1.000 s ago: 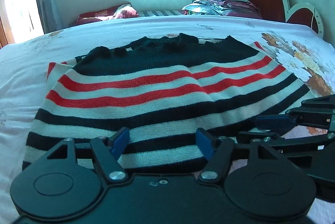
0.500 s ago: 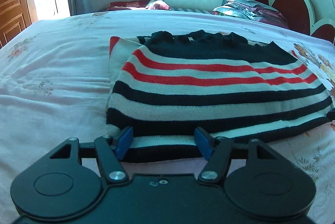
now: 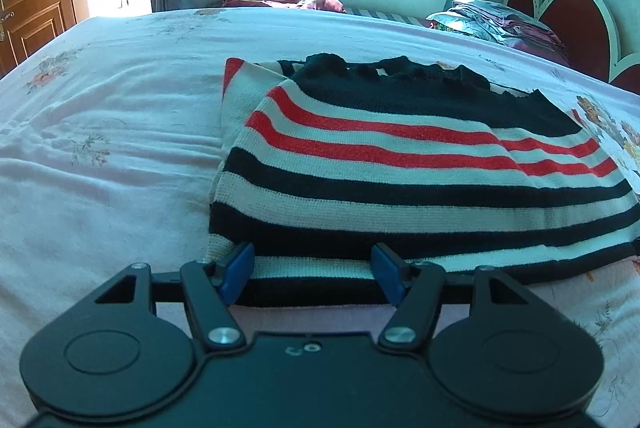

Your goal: Fold small clothes

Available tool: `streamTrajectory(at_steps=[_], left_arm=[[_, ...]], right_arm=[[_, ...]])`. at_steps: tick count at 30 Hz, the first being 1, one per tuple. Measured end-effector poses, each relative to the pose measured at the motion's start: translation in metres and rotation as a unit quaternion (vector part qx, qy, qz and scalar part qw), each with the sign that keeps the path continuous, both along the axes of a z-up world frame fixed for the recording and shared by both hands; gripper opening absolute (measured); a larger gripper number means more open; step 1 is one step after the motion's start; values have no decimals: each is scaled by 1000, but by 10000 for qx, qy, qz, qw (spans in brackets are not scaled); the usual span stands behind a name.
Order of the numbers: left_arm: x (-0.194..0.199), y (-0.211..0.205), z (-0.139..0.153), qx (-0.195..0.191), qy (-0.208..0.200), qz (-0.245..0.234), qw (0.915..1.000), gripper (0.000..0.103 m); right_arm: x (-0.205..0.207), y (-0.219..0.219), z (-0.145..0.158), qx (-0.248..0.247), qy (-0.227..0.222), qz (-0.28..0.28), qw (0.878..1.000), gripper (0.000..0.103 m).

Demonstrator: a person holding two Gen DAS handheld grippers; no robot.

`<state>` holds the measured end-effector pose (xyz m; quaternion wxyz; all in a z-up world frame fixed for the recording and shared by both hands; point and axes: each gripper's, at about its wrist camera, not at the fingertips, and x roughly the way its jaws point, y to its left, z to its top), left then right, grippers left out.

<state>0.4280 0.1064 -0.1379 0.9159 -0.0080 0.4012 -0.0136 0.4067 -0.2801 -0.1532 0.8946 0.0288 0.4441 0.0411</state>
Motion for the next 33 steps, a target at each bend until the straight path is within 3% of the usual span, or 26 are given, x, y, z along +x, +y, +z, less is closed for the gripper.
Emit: streamTrajectory(at_steps=[14, 16, 17, 20, 21, 23, 24, 25, 26, 28, 31, 33], left_arm=[[-14, 12, 10, -90, -149, 117, 9998, 63], [-25, 21, 15, 239, -280, 563, 9977, 83], [-31, 31, 15, 181, -319, 727, 9967, 84], [-43, 57, 9, -679, -121, 1045, 9921, 76], [-46, 62, 6, -1065, -81, 1110, 9881, 68], [-49, 67, 1, -1865, -147, 1219, 9748, 66], [-51, 70, -3, -2443, -239, 1298, 9607, 66], [-50, 73, -9, -2931, -292, 1401, 9453, 66], [-47, 74, -16, -3269, -319, 1543, 9318, 66], [-41, 71, -24, -3510, -492, 1826, 9171, 66], [-28, 68, -30, -3569, -717, 1965, 9104, 65], [-19, 70, -33, -3608, -795, 2088, 9055, 54]], right_arm=[[-4, -5, 9, 14, -105, -101, 9999, 33], [-15, -8, 15, -63, -303, -235, 9992, 33], [-21, -10, 18, -20, -395, -256, 9989, 33], [-33, -16, 26, 241, -587, -310, 9975, 33], [-35, -16, 28, 347, -644, -308, 9968, 33], [-32, -10, 35, 601, -693, -244, 9955, 33], [-29, -6, 38, 726, -726, -207, 9945, 31], [-25, -2, 41, 884, -749, -154, 9931, 12], [-18, 4, 44, 1096, -727, -86, 9913, 2], [-3, 17, 48, 1351, -685, -3, 9885, 1], [21, 42, 53, 1521, -680, 226, 9858, 0], [37, 61, 53, 1529, -648, 383, 9854, 0]])
